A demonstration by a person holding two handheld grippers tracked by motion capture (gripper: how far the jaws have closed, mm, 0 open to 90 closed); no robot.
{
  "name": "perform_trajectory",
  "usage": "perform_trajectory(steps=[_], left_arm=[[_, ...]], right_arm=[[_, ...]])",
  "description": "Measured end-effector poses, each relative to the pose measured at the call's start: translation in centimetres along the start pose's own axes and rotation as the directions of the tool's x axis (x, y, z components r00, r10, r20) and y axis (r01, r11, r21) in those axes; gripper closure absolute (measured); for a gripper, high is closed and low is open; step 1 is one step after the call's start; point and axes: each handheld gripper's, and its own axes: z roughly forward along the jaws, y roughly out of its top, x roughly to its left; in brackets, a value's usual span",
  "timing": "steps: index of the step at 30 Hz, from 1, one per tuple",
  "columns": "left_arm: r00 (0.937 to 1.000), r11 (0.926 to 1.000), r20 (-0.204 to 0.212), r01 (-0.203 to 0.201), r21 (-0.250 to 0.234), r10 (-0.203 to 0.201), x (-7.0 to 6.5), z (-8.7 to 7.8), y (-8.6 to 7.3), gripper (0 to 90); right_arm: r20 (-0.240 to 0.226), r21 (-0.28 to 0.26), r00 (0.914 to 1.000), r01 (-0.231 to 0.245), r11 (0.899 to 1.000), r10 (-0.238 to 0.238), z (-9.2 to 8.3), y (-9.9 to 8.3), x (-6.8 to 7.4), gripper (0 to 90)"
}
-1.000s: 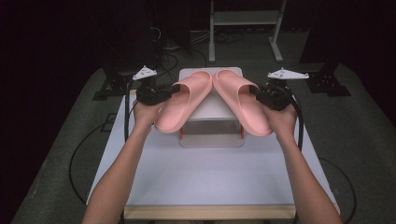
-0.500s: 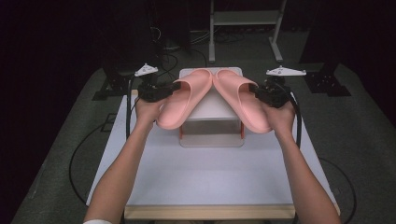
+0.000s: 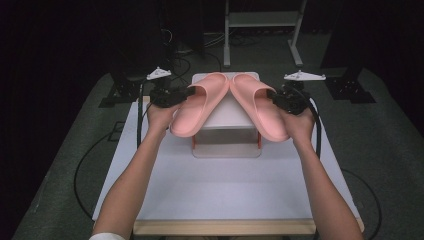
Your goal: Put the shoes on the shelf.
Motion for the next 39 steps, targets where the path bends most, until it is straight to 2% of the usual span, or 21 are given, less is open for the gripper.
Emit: perform_trajectory(steps=[10, 21, 30, 39], left_arm=[[1.0, 1.0, -0.003, 0.007, 0.003, -0.007, -0.3, 0.5, 0.3, 63.6], [0.9999, 0.9999, -0.002, 0.013, 0.004, -0.013, -0.8, 1.4, 0.7, 62.1], [0.9997, 0.9997, 0.02, 0.016, 0.021, -0.016, -1.2, 2.1, 0.5, 61.1], [0.9993, 0.9995, 0.025, 0.029, 0.016, -0.03, -1.1, 2.5, 0.6, 61.1]], right_arm=[[-0.007, 0.006, 1.0, -0.003, 1.0, 0.003, 0.6, 0.4, 0.4, 73.7], [-0.011, 0.002, 0.9992, -0.039, 0.999, 0.039, 0.9, 0.6, 0.1, 71.6], [-0.012, 0.01, 0.999, -0.043, 0.999, 0.043, 1.3, 0.6, 0.2, 69.8], [-0.012, 0.013, 0.9984, -0.055, 0.998, 0.055, 1.7, 0.8, 0.2, 69.2]])
